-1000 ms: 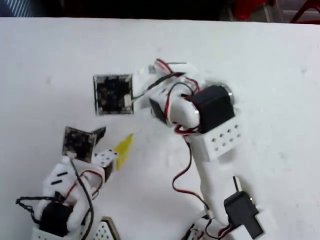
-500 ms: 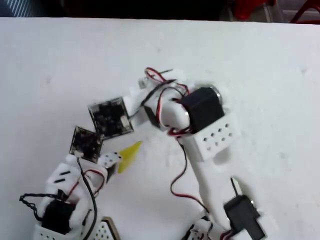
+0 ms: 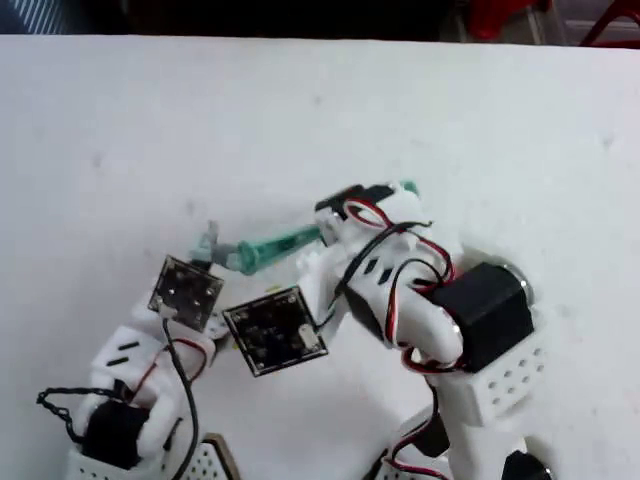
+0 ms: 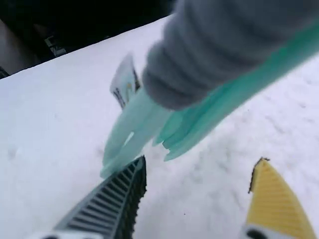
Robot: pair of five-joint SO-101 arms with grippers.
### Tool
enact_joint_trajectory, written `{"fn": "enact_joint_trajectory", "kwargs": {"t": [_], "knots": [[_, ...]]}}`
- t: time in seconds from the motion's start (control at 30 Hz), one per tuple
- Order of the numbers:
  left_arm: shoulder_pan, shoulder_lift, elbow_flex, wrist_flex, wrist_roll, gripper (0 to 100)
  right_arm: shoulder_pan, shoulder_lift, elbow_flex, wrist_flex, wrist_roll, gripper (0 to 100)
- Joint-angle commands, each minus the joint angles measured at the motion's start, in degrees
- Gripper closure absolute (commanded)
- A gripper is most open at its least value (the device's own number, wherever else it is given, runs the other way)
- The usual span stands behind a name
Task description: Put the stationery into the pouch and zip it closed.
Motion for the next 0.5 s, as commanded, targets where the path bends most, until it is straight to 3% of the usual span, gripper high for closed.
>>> {"fn": "enact_joint_trajectory", "kwargs": {"t": [0.0,0.23,0.47], "knots": [[0.13,-0.13,-4.92,3.25,-2.02,66,-0.92,-1.80,1.76,1.01,0.18,98.1],[1.80,-0.13,-3.16,3.08,-10.73,66,-9.36,-2.33,8.18,1.01,-0.18,98.1],[0.40,-0.13,-1.49,3.08,-18.11,66,-10.15,-2.33,8.97,1.01,-0.70,98.1]]}}
